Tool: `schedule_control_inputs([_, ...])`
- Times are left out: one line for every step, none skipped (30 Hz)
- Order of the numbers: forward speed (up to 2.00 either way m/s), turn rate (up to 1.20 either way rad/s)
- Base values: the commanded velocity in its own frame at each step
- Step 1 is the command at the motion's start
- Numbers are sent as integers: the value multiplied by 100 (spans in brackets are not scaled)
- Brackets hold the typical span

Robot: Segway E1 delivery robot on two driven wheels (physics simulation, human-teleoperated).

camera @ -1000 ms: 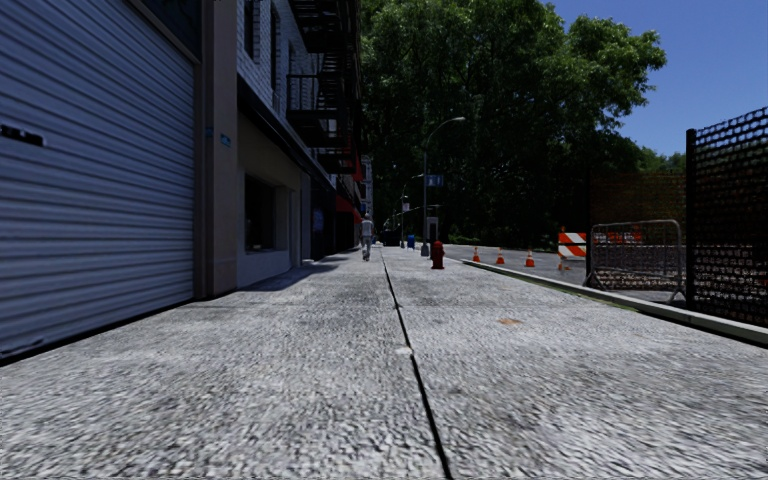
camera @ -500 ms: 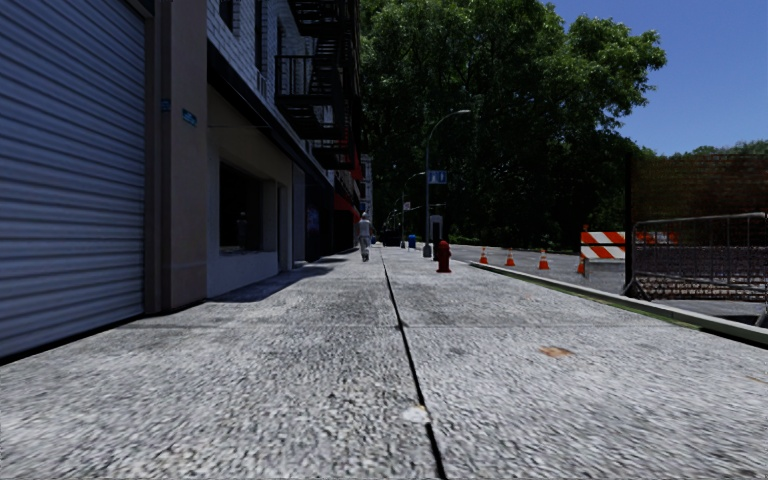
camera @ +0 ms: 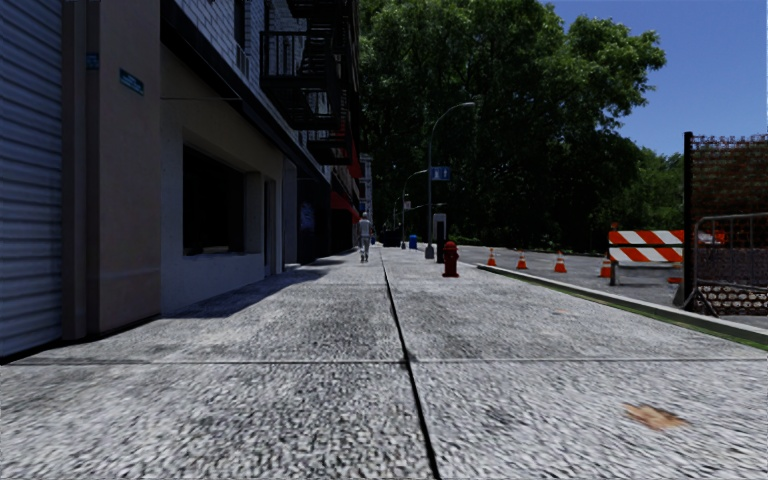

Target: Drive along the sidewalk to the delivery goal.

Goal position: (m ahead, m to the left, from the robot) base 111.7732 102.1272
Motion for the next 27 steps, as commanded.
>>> schedule_control_inputs([200, 0])
schedule_control_inputs([200, 0])
schedule_control_inputs([200, 0])
schedule_control_inputs([200, 0])
schedule_control_inputs([200, 0])
schedule_control_inputs([200, 0])
schedule_control_inputs([200, 0])
schedule_control_inputs([200, 0])
schedule_control_inputs([200, 0])
schedule_control_inputs([200, 0])
schedule_control_inputs([200, 0])
schedule_control_inputs([200, 0])
schedule_control_inputs([200, 0])
schedule_control_inputs([200, 0])
schedule_control_inputs([200, 0])
schedule_control_inputs([200, 0])
schedule_control_inputs([200, 0])
schedule_control_inputs([200, 0])
schedule_control_inputs([200, 0])
schedule_control_inputs([200, 0])
schedule_control_inputs([200, 0])
schedule_control_inputs([200, 0])
schedule_control_inputs([200, 0])
schedule_control_inputs([200, 0])
schedule_control_inputs([200, 0])
schedule_control_inputs([200, 0])
schedule_control_inputs([200, 0])
